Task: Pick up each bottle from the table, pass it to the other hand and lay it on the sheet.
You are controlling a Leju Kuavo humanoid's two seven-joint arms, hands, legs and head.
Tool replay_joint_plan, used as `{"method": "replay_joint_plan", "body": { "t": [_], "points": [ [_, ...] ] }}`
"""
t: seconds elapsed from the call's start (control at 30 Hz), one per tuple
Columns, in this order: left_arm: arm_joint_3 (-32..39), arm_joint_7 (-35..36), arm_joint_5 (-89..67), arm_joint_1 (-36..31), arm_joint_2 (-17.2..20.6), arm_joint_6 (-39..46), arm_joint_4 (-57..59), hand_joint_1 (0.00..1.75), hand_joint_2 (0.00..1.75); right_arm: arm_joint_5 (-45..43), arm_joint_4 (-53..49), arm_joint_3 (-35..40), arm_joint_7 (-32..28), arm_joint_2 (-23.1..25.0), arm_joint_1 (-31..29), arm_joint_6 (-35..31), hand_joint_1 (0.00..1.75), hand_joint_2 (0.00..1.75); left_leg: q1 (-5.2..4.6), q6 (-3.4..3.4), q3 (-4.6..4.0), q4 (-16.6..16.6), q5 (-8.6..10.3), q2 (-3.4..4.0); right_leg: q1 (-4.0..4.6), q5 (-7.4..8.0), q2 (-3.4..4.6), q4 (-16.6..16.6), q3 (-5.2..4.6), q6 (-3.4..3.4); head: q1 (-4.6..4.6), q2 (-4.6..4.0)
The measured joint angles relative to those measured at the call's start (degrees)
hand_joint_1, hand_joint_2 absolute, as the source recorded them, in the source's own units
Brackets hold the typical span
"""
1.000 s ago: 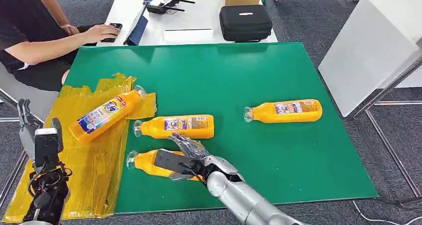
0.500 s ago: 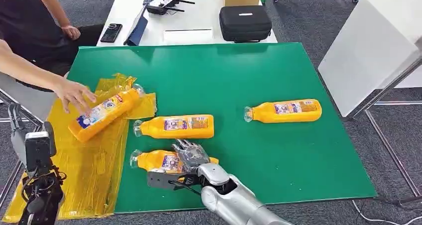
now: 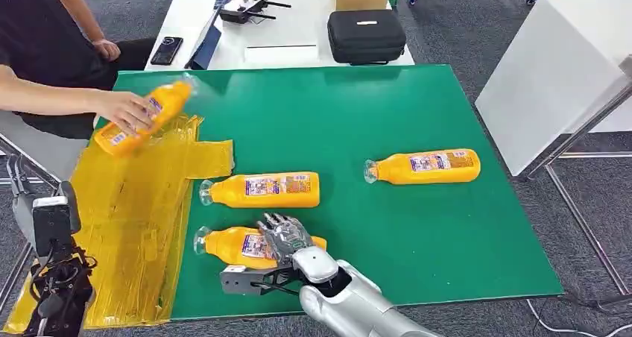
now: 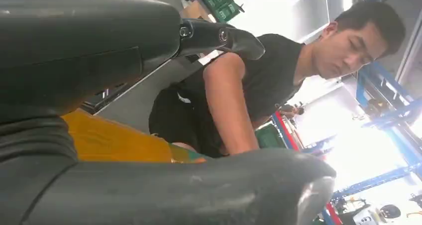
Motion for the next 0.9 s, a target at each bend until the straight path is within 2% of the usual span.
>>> {"method": "replay_joint_plan", "body": {
  "t": [0.63,0.73,0.83,0.87,0.9],
  "points": [
    [-0.1,-0.4,0.5,-0.6,0.0,-0.3,0.6,0.0,0.0,1.1,0.4,-0.7,-0.4,-0.5,0.8,0.3,1.75,1.75,0.0,-0.06,0.22,0.0,-0.05,0.04,-0.03,0.0,0.06,0.0,0.2,0.0,0.02,0.0],
    [-0.2,-0.4,1.2,-0.6,-0.1,-1.7,0.6,0.0,0.0,-2.1,0.4,-2.2,-2.0,-0.5,0.9,0.3,1.75,1.75,0.0,-0.05,0.22,0.0,-0.06,0.04,-0.03,-0.01,0.06,0.0,0.18,0.0,0.0,0.0],
    [-0.7,0.3,3.1,-0.6,-0.7,-4.7,0.6,0.0,0.0,-11.2,0.2,-6.0,-7.0,-0.5,0.7,0.6,1.75,1.75,-0.01,-0.06,0.34,0.0,-0.08,0.06,-0.02,-0.02,0.07,0.0,0.29,-0.01,0.04,0.0],
    [-0.9,1.0,4.6,-0.6,-1.1,-6.6,0.6,0.0,1.75,-15.7,0.0,-8.0,-9.9,-0.7,0.6,1.4,1.75,1.75,-0.01,-0.1,0.45,0.0,-0.14,0.13,-0.01,-0.02,0.12,0.0,0.37,-0.01,0.07,0.0],
    [-1.3,2.1,6.9,-0.6,-1.4,-9.5,0.6,0.0,1.75,-21.0,-0.4,-10.2,-13.2,-0.9,0.5,2.7,1.75,1.75,-0.01,-0.17,0.56,0.0,-0.23,0.18,-0.01,-0.02,0.21,-0.1,0.45,-0.01,0.04,0.0]
  ]
}}
